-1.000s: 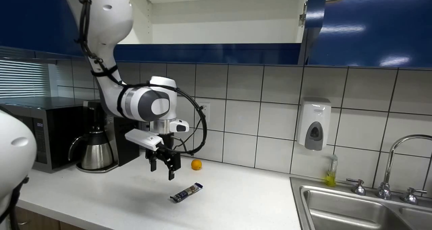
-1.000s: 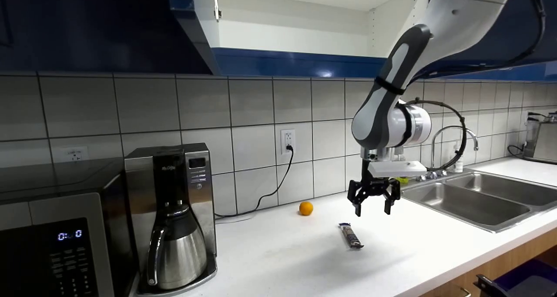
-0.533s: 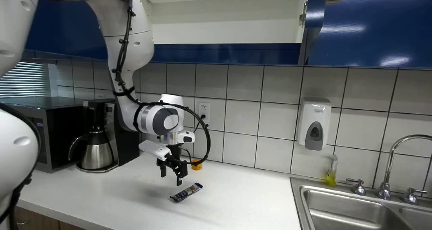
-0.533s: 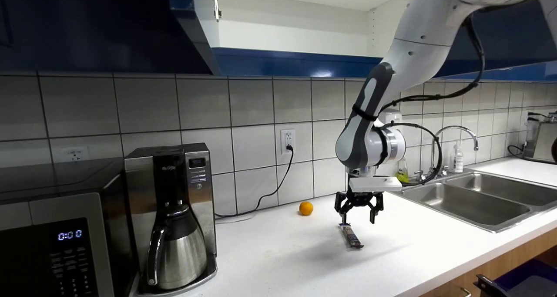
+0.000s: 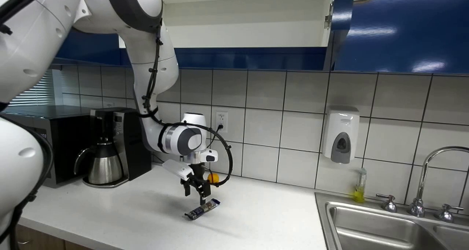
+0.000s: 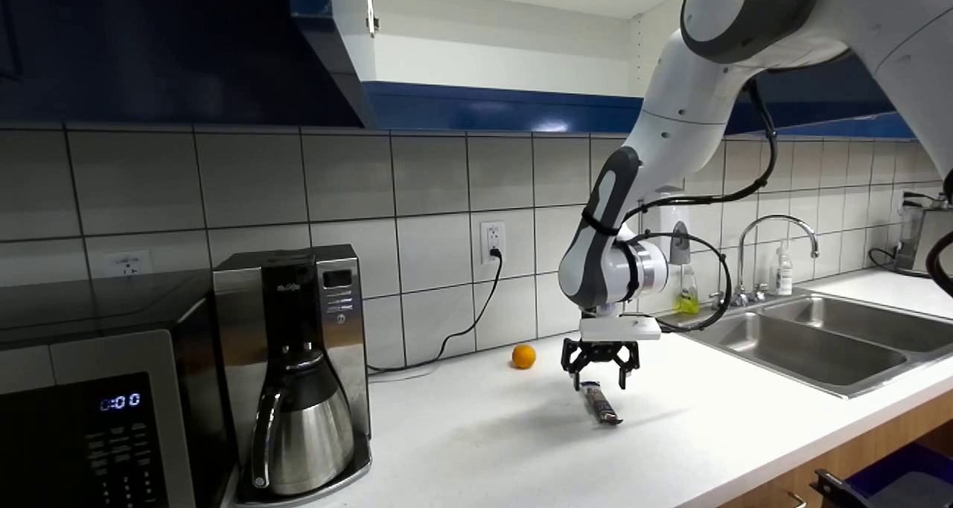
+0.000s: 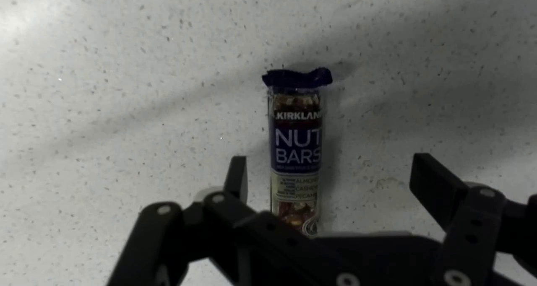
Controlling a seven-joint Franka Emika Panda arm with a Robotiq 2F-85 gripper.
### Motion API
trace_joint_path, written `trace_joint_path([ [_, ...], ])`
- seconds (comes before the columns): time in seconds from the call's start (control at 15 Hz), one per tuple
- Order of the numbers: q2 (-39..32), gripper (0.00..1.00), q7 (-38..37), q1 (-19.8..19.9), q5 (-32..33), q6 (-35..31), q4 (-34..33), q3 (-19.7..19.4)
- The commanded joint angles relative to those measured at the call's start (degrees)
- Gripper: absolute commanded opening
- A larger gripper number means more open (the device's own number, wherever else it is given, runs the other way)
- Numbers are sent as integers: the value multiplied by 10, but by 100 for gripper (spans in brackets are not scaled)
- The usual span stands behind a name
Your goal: Pick up the granola bar and place it on the bottom shelf of the cabinet above
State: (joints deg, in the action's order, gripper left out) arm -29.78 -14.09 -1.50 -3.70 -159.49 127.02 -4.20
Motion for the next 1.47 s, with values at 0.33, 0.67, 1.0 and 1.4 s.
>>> trace_joint_path([
  [0.33, -69, 100, -32, -11, -8, 5, -76, -18],
  [0.67, -92, 100, -38, -10, -9, 6, -96, -21],
  [1.0, -105, 100, -42, -10, -10, 6, -106, -24],
  [1.4, -113, 100, -43, -10, -11, 6, -111, -25],
])
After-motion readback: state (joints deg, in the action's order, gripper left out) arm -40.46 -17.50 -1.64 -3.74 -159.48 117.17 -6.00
